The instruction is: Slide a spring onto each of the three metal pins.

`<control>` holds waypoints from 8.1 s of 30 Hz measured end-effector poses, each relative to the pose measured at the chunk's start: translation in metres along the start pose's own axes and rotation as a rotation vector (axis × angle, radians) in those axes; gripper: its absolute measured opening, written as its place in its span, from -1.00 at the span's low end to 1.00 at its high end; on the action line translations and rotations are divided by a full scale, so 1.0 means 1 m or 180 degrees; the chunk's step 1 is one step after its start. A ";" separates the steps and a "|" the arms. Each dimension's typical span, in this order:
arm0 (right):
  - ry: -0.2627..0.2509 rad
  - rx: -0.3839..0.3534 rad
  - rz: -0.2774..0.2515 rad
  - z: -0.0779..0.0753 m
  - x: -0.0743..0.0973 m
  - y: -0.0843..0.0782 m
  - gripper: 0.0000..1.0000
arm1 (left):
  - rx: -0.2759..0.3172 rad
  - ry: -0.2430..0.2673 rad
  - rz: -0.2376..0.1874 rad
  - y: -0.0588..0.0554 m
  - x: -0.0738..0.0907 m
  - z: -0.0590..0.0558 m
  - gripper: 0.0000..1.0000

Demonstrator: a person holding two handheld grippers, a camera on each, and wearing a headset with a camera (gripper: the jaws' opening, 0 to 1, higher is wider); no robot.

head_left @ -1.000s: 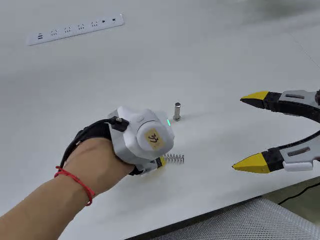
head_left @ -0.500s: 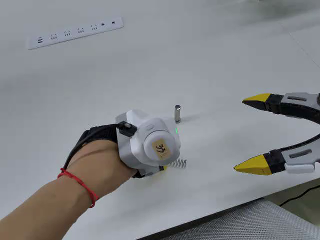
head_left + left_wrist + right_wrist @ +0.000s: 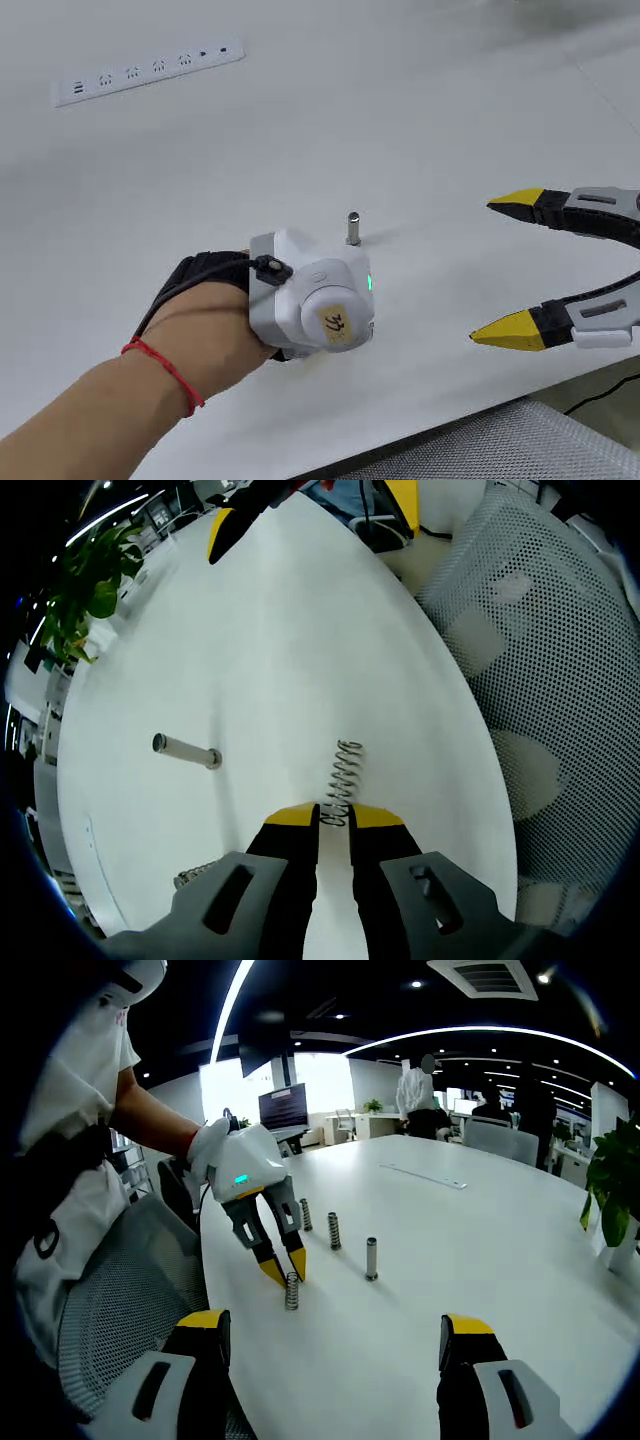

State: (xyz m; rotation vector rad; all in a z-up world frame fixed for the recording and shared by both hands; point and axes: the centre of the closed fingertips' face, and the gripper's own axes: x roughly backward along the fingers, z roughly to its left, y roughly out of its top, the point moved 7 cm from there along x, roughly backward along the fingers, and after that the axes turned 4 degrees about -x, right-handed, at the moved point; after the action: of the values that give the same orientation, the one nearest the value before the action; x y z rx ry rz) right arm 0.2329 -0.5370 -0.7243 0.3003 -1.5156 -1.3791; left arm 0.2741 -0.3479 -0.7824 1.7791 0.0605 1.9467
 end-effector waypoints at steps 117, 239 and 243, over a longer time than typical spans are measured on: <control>0.1062 0.0119 -0.0139 0.078 -0.058 0.131 -0.89 | 0.1660 0.0637 -0.2592 0.006 0.133 -0.018 -0.87; 0.2324 0.2932 0.2167 0.105 -0.075 0.167 -0.86 | 0.1409 0.0273 -0.2679 0.011 0.137 -0.022 -0.87; 0.2295 0.2904 0.2161 0.105 -0.076 0.167 -0.87 | 0.1412 0.0289 -0.2674 0.010 0.136 -0.022 -0.87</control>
State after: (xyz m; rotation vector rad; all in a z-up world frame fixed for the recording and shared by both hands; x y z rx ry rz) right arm 0.2562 -0.3663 -0.6025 0.6730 -1.3245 0.0444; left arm 0.2471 -0.2975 -0.6565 1.5220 1.1473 1.4317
